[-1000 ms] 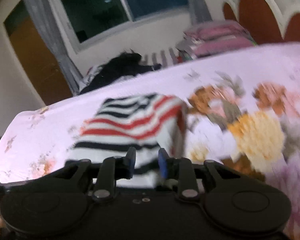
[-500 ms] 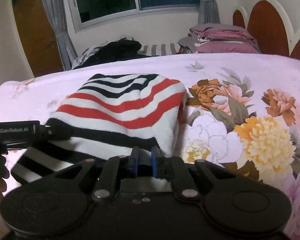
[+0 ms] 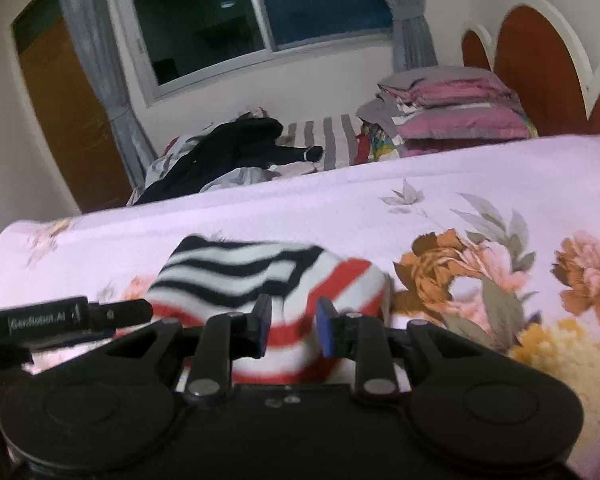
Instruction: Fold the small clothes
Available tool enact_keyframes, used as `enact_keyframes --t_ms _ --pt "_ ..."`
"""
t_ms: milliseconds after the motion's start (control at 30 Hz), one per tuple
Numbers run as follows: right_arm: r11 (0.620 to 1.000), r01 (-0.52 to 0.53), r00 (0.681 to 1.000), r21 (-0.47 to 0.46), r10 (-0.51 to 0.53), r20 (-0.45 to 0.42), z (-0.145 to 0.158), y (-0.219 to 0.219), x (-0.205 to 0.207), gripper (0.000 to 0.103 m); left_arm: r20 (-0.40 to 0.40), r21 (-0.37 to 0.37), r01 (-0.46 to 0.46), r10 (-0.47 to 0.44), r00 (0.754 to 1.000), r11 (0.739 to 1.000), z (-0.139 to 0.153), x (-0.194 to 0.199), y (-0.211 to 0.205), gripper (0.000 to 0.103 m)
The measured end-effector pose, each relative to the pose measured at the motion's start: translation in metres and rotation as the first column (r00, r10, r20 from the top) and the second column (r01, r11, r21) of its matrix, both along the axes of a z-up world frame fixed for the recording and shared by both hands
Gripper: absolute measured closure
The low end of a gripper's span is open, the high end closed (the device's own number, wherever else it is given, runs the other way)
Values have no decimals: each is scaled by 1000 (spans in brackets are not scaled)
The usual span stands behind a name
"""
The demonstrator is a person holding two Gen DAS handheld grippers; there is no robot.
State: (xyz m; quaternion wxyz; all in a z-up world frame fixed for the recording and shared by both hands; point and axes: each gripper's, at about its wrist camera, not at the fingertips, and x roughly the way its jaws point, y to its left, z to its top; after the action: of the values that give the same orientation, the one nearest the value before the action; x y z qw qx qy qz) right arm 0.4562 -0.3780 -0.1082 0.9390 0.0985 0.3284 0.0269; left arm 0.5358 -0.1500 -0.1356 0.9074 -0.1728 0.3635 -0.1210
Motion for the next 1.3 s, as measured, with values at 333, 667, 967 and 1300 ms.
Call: enact_keyframes --t_ms 333,667,967,1300 --pt "990 73 995 -122 -81 -58 -42 -3 24 82 -61 -16 -2 1 998 1000 -40 14 4 25" --pt "987 71 997 -146 -74 -12 -34 -4 14 79 -12 46 43 -43 999 998 -22 -2 3 25" --pt "996 -30 999 -79 32 21 0 4 -50 76 7 84 89 -90 996 993 5 -56 18 25" --pt "993 -45 998 -112 41 -44 -16 15 -93 80 -59 115 104 -98 993 988 -11 -92 15 25"
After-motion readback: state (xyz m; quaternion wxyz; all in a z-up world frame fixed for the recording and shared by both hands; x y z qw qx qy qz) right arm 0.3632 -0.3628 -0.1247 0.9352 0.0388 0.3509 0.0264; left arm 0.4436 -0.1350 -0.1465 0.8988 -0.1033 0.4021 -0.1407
